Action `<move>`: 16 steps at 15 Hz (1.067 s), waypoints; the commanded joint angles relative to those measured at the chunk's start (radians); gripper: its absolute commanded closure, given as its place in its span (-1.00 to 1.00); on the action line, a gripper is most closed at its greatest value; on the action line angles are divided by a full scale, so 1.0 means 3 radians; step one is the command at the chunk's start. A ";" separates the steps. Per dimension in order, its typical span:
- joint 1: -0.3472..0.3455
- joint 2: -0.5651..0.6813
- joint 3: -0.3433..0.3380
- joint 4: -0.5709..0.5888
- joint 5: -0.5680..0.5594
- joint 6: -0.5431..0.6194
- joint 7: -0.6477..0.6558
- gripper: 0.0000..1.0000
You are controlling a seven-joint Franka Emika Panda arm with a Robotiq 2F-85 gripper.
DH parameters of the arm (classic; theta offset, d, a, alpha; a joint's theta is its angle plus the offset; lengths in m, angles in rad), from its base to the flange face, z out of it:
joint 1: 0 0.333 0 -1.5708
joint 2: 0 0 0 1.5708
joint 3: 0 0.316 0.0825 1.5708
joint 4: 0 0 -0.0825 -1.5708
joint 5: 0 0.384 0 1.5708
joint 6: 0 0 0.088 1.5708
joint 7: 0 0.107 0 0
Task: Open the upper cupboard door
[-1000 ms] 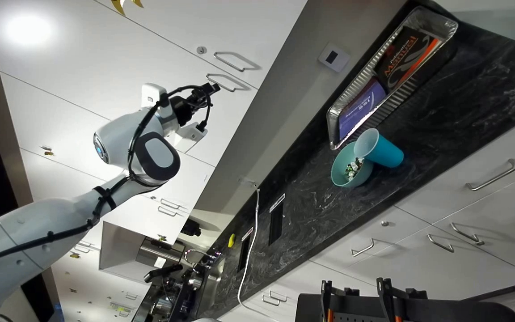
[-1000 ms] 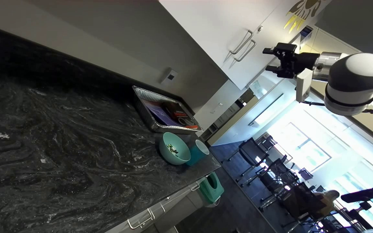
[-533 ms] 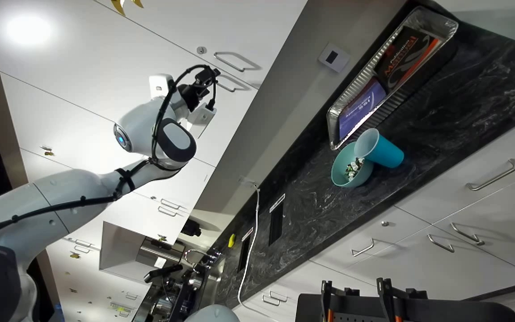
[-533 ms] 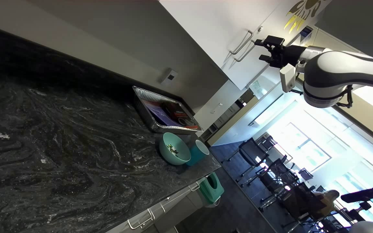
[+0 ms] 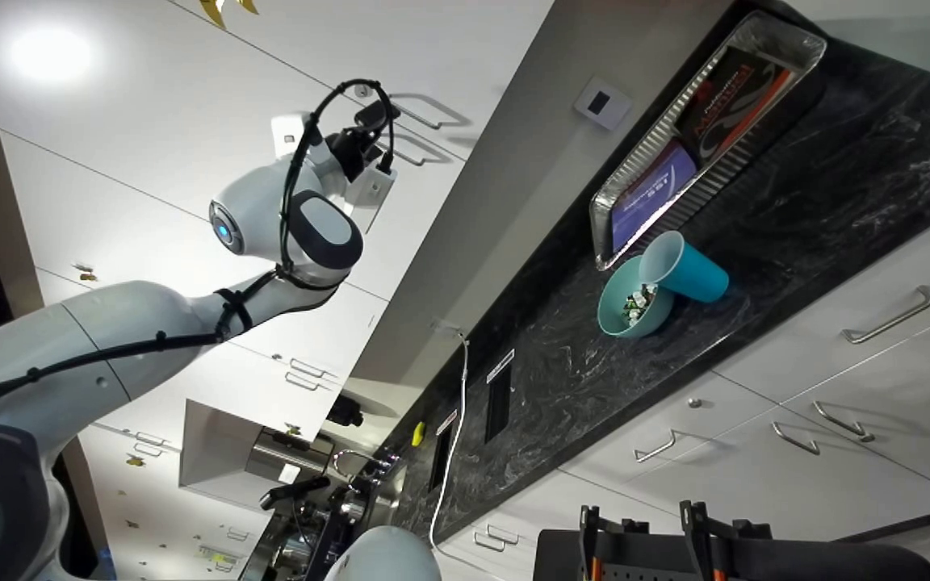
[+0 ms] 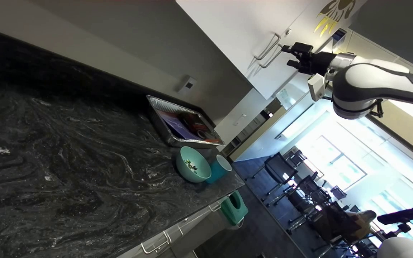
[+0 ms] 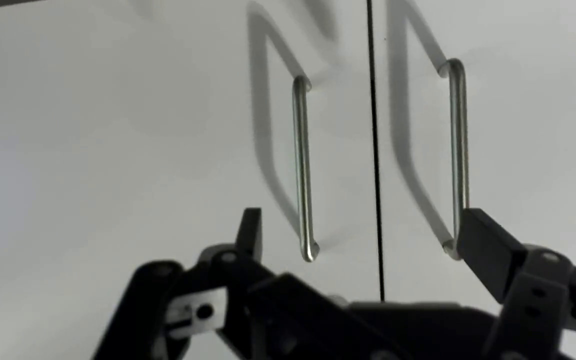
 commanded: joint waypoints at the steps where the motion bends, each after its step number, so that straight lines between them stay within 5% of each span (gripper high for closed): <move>1: -0.0050 0.0082 0.0050 0.0027 0.0038 0.0065 0.0019 -1.00; 6: -0.0140 0.0305 0.0123 0.0099 0.0176 0.0255 0.0078 -1.00; 16: 0.0054 0.0429 -0.0077 0.0397 0.0219 0.0299 0.0185 -1.00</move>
